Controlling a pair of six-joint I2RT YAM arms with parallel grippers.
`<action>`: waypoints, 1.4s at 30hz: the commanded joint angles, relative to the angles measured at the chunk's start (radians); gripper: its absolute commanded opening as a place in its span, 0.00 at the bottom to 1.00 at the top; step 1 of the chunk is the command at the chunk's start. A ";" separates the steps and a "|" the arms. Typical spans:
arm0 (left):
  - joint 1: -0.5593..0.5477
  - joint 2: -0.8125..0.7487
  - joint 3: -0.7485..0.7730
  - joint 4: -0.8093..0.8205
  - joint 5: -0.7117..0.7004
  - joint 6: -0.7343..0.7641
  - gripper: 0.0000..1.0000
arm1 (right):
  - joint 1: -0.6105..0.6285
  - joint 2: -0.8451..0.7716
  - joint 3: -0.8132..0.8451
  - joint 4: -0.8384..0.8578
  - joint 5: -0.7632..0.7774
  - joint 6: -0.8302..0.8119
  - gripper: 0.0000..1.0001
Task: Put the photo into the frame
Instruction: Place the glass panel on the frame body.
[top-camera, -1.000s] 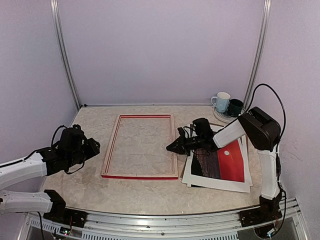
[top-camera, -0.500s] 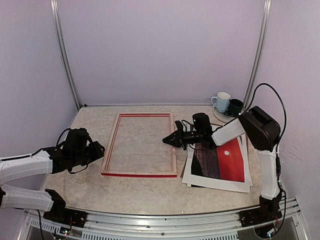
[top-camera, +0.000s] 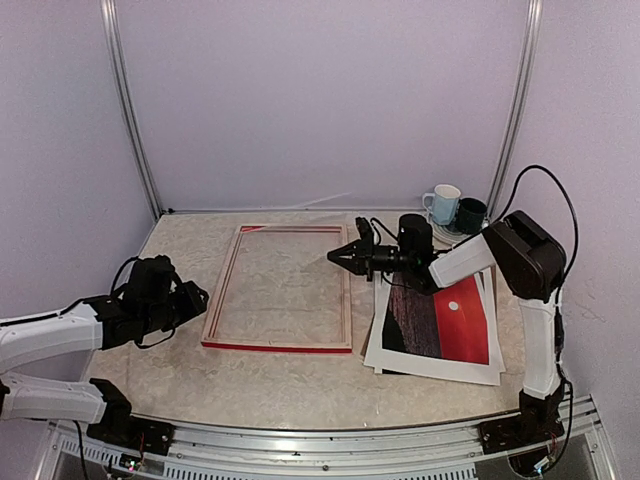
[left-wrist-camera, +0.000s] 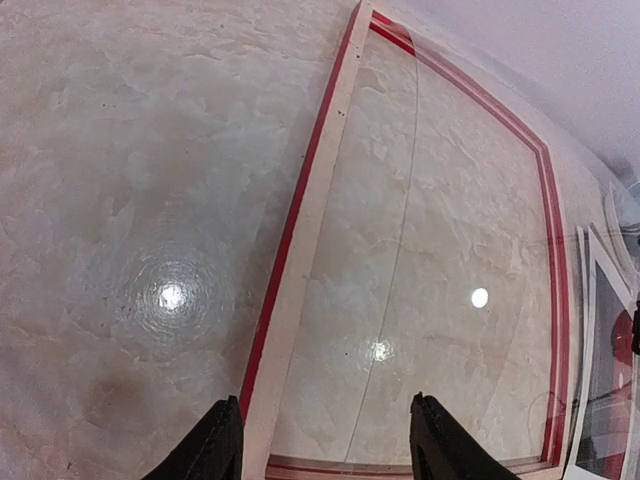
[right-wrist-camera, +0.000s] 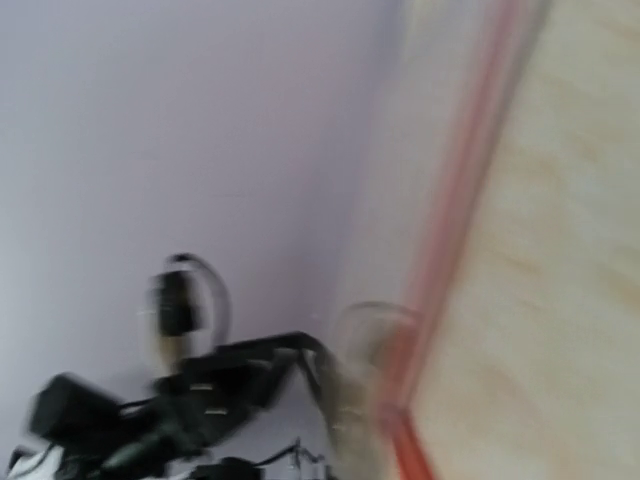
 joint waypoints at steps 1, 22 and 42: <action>0.010 0.007 -0.006 0.022 -0.028 -0.020 0.57 | -0.017 0.094 -0.063 -0.048 0.050 -0.016 0.00; 0.031 0.188 -0.005 0.154 -0.037 -0.046 0.57 | -0.020 0.174 -0.007 -0.053 -0.011 -0.008 0.00; 0.071 0.350 -0.045 0.313 0.058 -0.059 0.56 | -0.005 0.167 -0.002 0.073 -0.039 0.125 0.00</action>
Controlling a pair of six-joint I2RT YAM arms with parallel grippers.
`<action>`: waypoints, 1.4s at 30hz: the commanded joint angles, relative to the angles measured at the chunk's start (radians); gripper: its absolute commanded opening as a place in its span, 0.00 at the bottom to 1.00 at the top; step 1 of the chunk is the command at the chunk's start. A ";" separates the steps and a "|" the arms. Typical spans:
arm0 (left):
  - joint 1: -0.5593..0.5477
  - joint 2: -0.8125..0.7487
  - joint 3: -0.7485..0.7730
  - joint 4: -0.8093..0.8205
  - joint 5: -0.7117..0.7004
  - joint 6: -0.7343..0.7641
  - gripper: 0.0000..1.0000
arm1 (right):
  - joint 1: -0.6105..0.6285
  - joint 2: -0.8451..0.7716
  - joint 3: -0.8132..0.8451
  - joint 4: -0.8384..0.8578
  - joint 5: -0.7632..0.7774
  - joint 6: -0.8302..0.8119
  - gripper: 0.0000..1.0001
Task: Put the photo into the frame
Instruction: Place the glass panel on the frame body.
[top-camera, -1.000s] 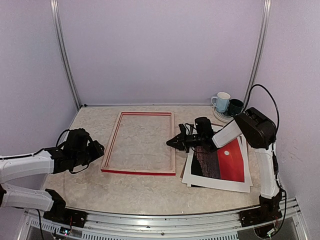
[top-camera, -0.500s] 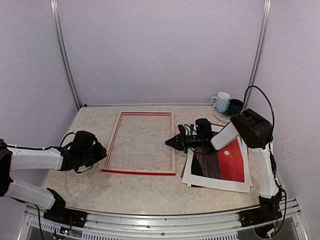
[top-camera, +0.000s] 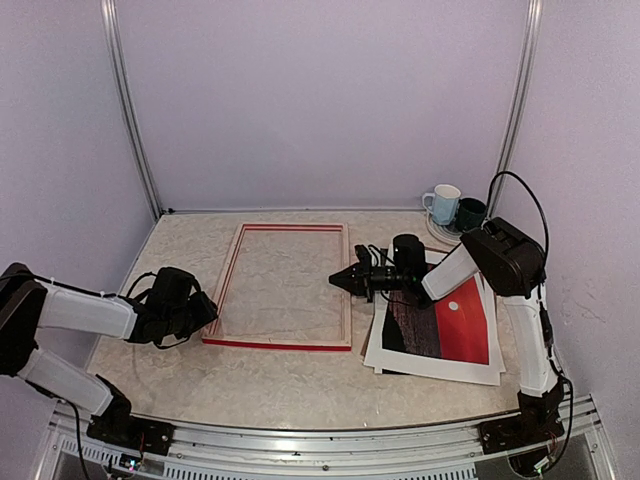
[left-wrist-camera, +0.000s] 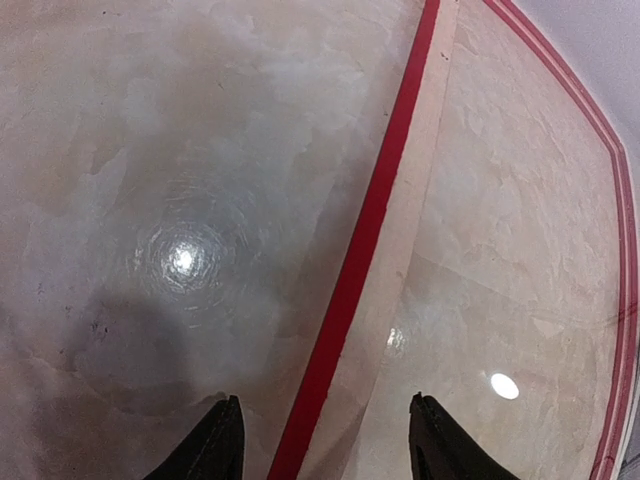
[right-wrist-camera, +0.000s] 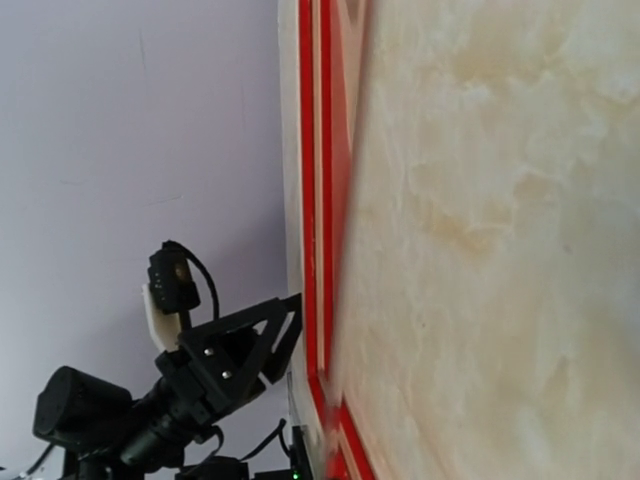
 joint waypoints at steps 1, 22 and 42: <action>0.013 -0.001 -0.019 0.043 0.025 -0.001 0.56 | 0.010 0.001 0.015 0.050 -0.018 0.032 0.00; 0.033 -0.046 -0.061 0.074 0.049 -0.022 0.49 | 0.023 0.057 0.026 0.312 -0.015 0.262 0.00; 0.052 -0.019 -0.074 0.087 0.079 -0.022 0.46 | 0.026 0.100 0.050 0.529 0.000 0.398 0.00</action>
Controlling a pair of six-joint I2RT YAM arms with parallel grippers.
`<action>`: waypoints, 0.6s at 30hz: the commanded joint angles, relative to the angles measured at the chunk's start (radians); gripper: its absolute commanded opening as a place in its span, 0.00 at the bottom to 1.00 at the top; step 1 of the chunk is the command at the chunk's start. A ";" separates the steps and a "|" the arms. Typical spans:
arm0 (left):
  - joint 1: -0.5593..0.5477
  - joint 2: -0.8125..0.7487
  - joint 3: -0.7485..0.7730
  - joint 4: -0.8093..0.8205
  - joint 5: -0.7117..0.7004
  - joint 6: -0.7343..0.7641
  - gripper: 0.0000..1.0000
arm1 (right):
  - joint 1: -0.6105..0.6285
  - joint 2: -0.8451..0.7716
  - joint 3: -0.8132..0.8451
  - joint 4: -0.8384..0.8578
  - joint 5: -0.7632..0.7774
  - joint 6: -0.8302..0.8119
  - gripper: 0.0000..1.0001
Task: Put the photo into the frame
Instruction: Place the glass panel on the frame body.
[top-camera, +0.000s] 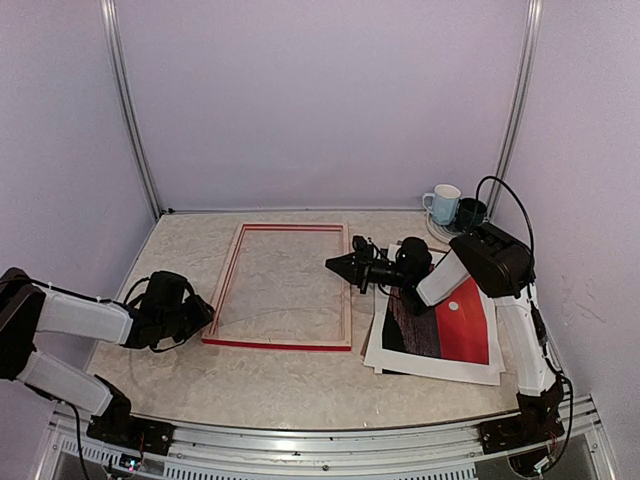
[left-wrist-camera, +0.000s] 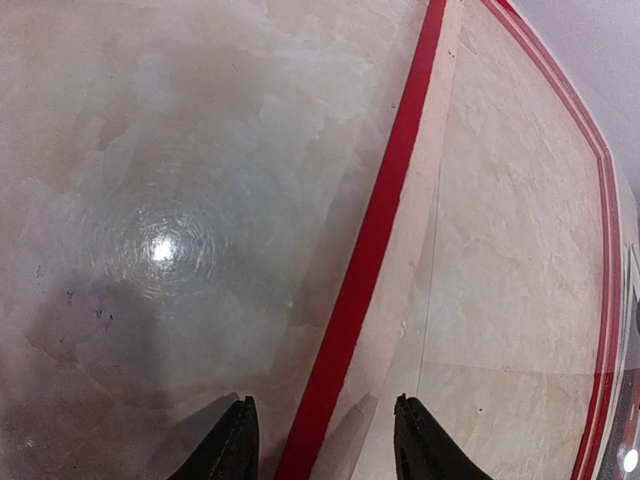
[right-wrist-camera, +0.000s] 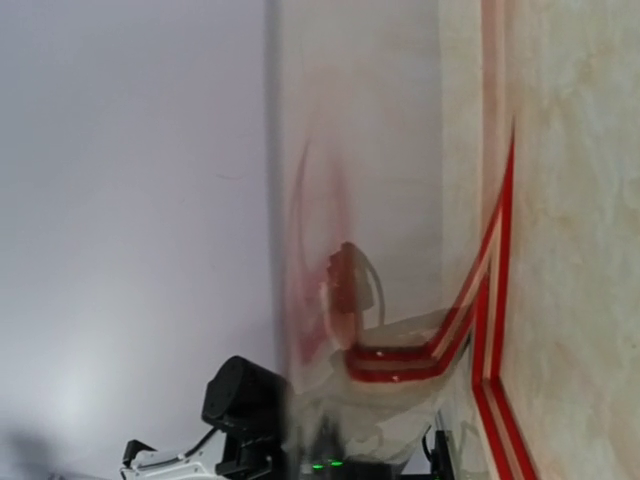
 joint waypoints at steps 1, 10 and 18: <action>0.016 0.006 -0.022 0.022 0.008 -0.003 0.46 | 0.010 0.016 0.023 0.081 0.002 0.019 0.00; 0.037 -0.032 -0.034 0.029 0.005 -0.013 0.47 | 0.013 0.035 0.024 0.104 0.000 0.033 0.00; 0.051 -0.040 -0.047 0.033 0.020 -0.014 0.50 | 0.012 -0.012 0.004 -0.157 -0.044 -0.154 0.03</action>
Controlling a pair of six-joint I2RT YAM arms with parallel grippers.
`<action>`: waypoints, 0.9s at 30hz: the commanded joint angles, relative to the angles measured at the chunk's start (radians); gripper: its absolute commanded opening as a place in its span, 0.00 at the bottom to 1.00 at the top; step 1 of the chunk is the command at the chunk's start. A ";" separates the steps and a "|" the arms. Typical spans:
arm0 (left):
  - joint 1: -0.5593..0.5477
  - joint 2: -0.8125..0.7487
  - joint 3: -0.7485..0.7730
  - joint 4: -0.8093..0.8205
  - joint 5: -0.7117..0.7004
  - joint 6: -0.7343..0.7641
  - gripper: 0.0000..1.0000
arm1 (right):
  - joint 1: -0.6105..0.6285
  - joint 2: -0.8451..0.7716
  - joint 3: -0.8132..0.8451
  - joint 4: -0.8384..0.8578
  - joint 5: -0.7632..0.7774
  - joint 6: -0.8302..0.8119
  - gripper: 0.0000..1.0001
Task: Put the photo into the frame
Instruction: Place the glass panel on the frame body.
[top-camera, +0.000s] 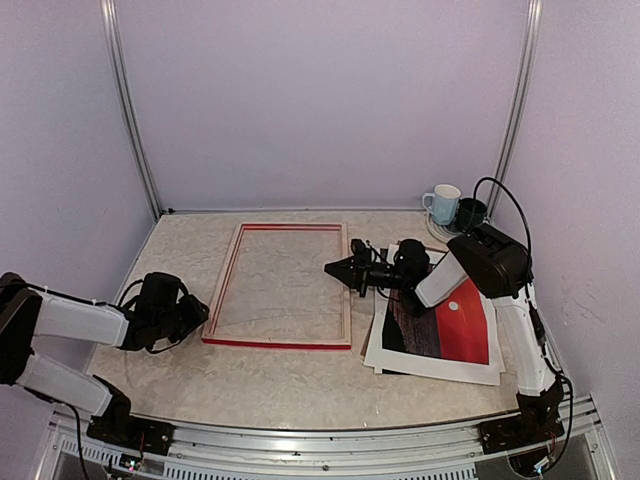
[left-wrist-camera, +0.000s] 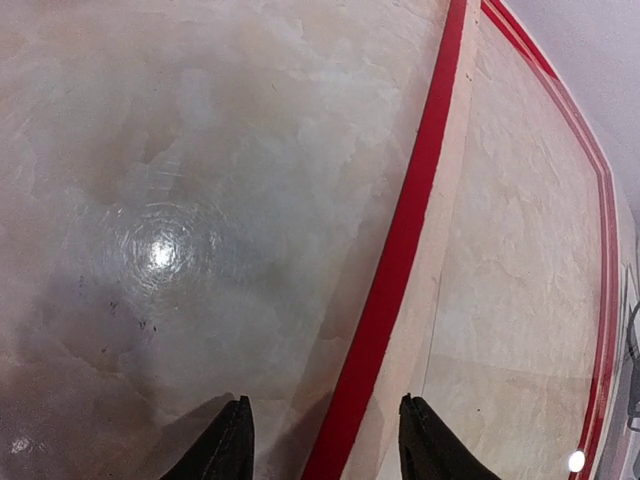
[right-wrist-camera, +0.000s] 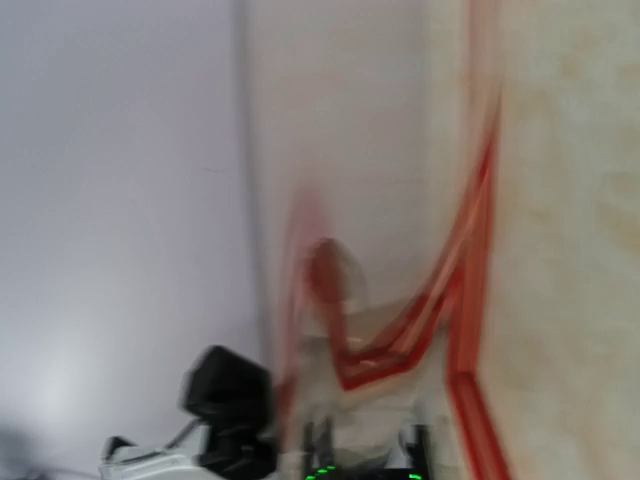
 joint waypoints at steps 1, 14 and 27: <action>0.010 -0.009 -0.019 0.019 0.014 -0.005 0.50 | 0.007 -0.042 0.001 -0.230 -0.044 -0.185 0.06; 0.019 0.000 -0.012 0.024 0.017 -0.002 0.50 | -0.054 -0.090 0.213 -0.898 -0.109 -0.664 0.48; 0.021 0.077 0.039 0.052 0.015 -0.011 0.50 | -0.092 0.042 0.514 -1.201 -0.125 -0.776 0.48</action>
